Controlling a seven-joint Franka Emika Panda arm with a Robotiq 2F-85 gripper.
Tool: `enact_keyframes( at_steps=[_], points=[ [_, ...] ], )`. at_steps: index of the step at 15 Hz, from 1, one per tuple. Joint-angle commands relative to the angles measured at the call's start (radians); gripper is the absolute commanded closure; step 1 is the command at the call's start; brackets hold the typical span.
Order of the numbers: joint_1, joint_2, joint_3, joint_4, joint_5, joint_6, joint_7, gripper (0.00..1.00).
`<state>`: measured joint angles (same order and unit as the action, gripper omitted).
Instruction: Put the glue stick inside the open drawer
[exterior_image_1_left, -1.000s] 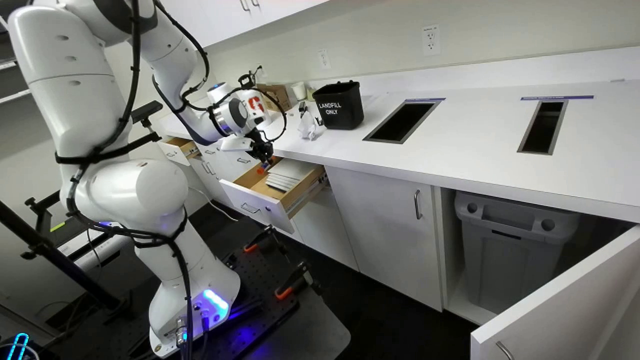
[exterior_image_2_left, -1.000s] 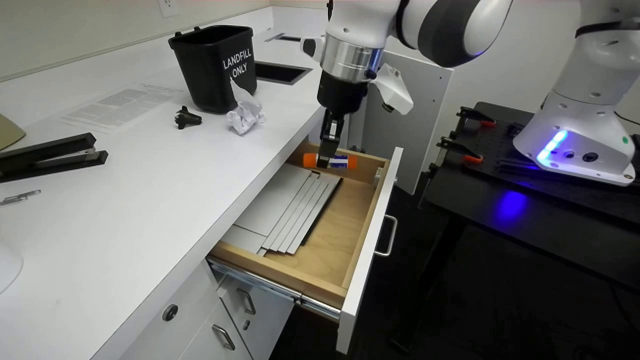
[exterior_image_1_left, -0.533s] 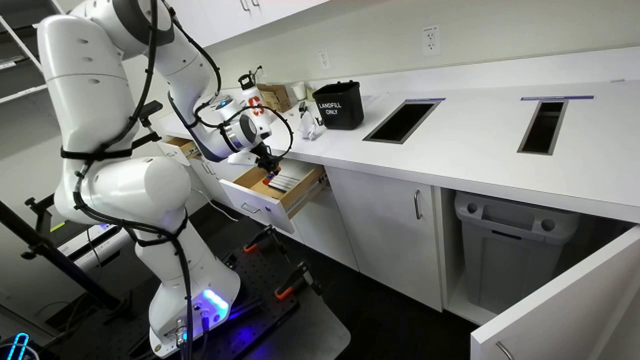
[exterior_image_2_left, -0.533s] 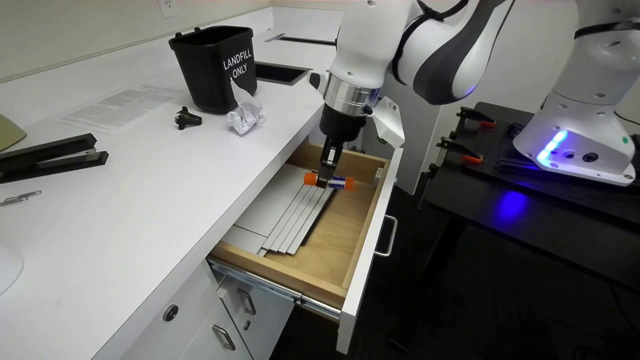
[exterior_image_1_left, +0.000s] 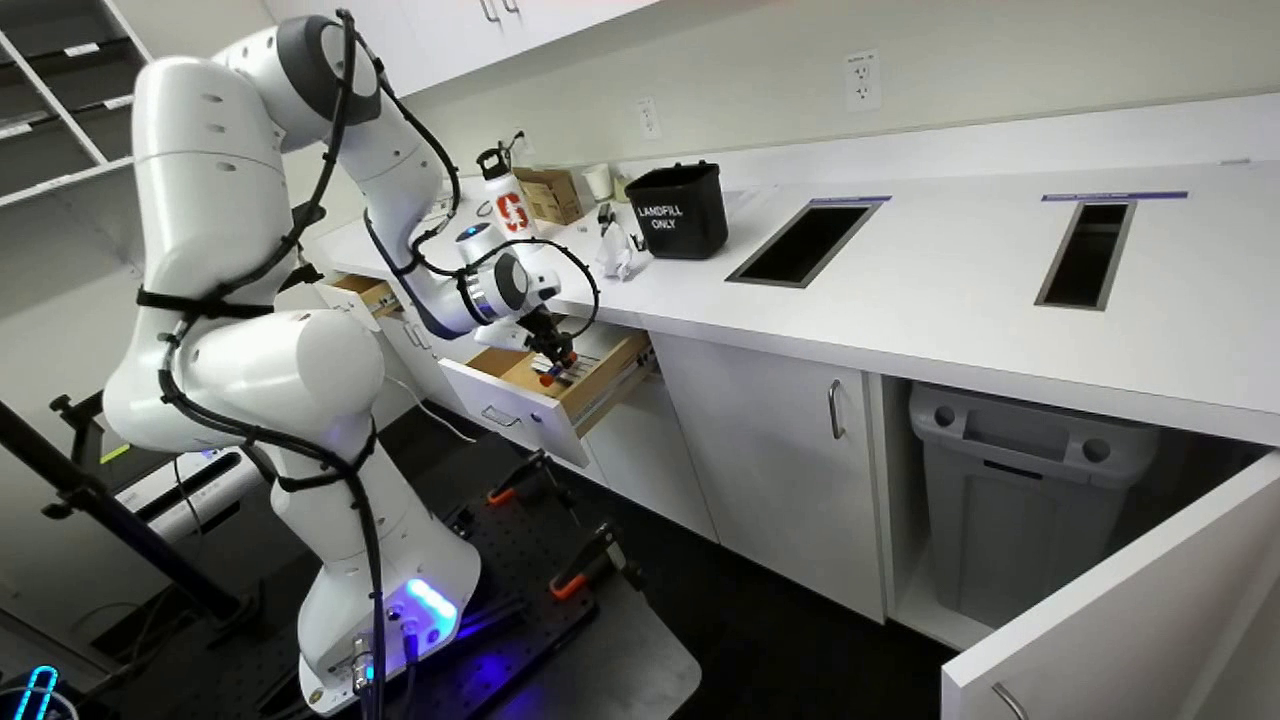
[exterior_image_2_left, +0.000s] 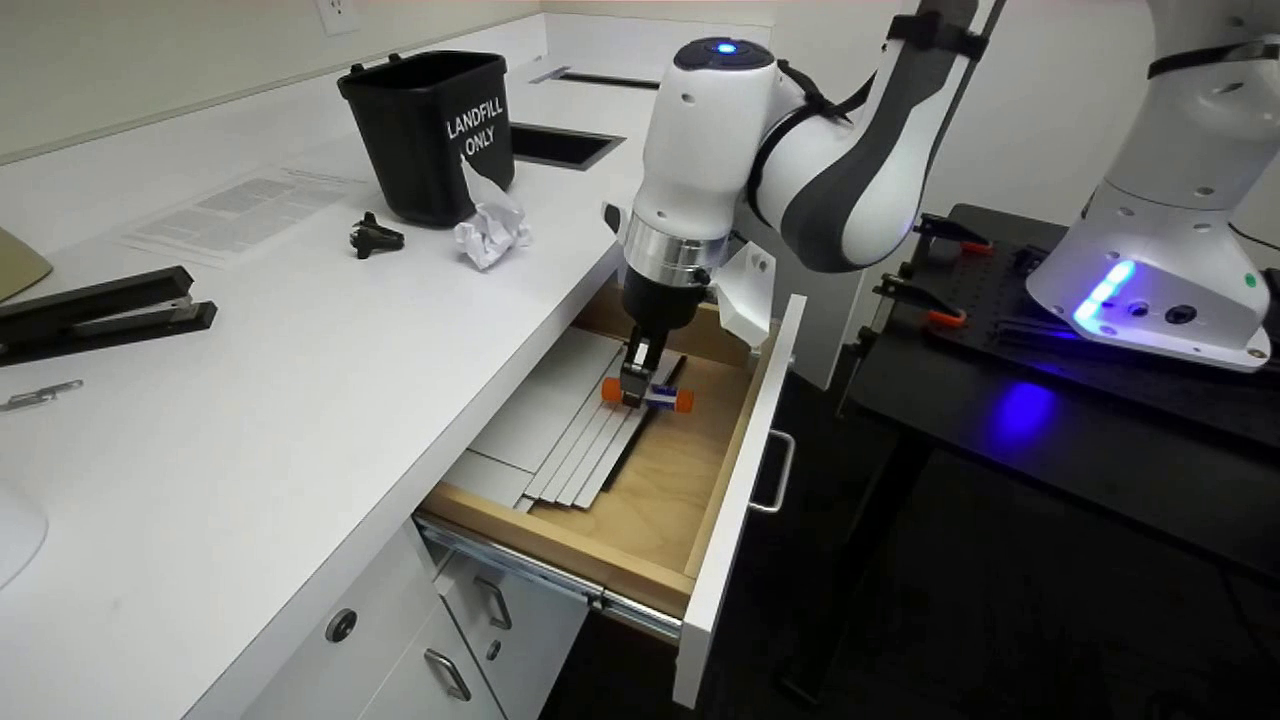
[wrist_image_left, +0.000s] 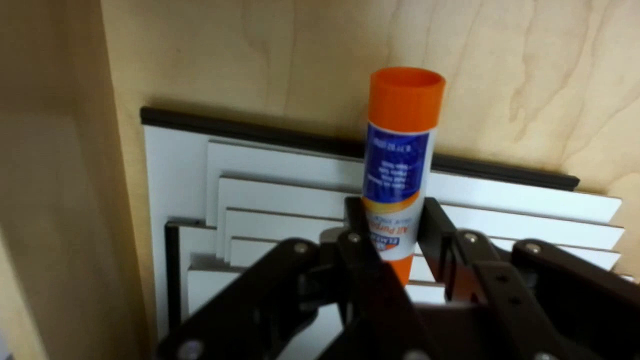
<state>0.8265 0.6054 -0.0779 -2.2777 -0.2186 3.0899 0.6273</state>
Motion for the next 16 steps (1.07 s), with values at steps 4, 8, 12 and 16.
enact_keyframes(
  at_steps=[4, 8, 12, 16],
  points=[
    [0.078, 0.050, -0.037, 0.048, 0.187, 0.014, -0.105, 0.42],
    [0.216, -0.051, -0.126, -0.049, 0.220, -0.005, -0.106, 0.13],
    [0.440, -0.177, -0.306, -0.159, 0.210, -0.037, -0.095, 0.00],
    [0.572, -0.338, -0.412, -0.253, 0.155, -0.091, -0.102, 0.00]
  ],
)
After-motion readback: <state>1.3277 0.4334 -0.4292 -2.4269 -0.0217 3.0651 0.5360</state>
